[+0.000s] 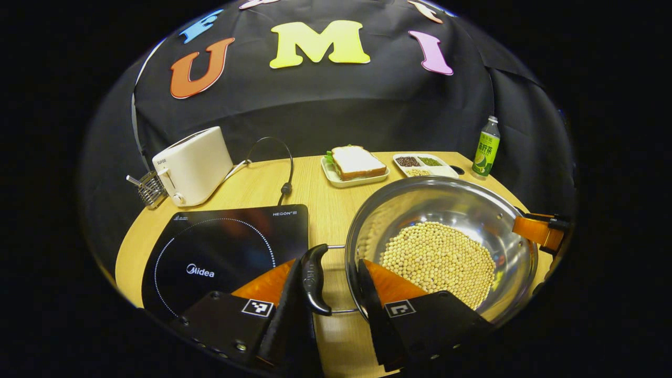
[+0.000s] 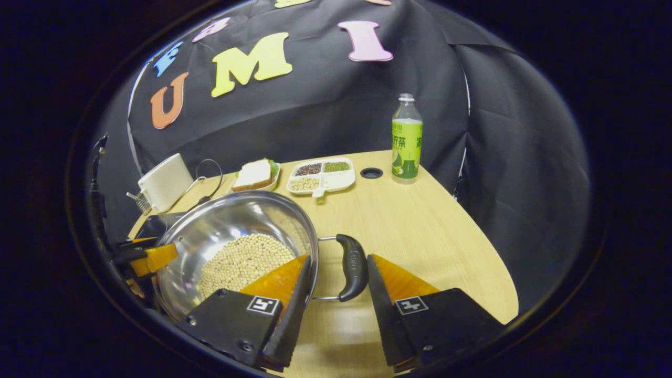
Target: First push the handle of the pot to place it horizontally, then grasp the pot with both hands and set it on the induction cooktop.
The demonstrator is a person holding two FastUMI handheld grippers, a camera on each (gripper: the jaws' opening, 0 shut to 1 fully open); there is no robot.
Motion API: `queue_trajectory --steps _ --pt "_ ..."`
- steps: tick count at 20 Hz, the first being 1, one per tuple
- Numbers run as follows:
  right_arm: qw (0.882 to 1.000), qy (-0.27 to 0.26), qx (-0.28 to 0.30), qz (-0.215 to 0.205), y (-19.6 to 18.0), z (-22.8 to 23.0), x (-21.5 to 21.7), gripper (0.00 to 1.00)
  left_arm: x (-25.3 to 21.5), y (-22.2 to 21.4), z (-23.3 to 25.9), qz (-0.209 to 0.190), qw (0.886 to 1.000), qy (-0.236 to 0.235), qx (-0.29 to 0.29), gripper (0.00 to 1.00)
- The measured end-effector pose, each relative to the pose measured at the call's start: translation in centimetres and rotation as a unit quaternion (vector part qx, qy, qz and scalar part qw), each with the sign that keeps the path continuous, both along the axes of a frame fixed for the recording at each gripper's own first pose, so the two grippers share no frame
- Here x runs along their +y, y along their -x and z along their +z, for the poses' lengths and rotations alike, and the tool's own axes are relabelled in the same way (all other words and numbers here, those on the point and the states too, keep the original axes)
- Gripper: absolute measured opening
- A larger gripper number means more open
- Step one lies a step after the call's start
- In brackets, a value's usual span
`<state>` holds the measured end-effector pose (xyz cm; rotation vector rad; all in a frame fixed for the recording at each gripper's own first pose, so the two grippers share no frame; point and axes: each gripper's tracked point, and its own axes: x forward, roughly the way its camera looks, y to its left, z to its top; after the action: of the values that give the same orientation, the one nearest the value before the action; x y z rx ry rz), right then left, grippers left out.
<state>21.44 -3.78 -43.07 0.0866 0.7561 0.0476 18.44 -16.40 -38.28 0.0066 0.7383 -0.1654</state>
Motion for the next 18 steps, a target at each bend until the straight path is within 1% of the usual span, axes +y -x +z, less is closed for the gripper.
queue_trajectory --steps 1,2,3,7,9,10,15,18 --pt "1.000 0.001 0.003 0.003 -0.1 -0.1 0.1 0.66 -0.1 0.1 0.1 0.002 1.000 0.006 0.003 0.72" --pt "1.000 0.001 0.009 0.008 -0.1 -0.3 0.1 0.65 0.1 0.0 0.0 0.001 1.000 0.008 0.005 0.60" --pt "1.000 -0.006 0.015 0.006 -0.3 -0.5 0.1 0.66 0.1 -0.1 0.0 0.001 1.000 0.009 0.006 0.59" --pt "0.999 -0.016 0.034 0.006 -0.5 -1.1 0.2 0.65 0.0 -0.1 -0.1 0.005 1.000 0.010 0.009 0.58" --pt "0.999 -0.011 0.038 0.005 -0.3 -1.0 0.0 0.65 -0.1 0.1 0.2 0.014 1.000 0.022 0.012 0.58" --pt "0.999 -0.008 0.039 0.005 -0.1 -0.9 -0.1 0.62 -0.3 0.2 0.2 0.011 1.000 0.023 0.016 0.57" --pt "0.998 -0.006 0.053 -0.015 2.3 0.0 -1.2 0.58 -1.2 2.0 1.0 0.000 0.999 0.030 0.024 0.56" --pt "0.999 -0.001 0.043 -0.022 3.8 1.8 -1.6 0.58 -1.3 2.9 2.6 -0.006 0.999 0.037 0.009 0.56"
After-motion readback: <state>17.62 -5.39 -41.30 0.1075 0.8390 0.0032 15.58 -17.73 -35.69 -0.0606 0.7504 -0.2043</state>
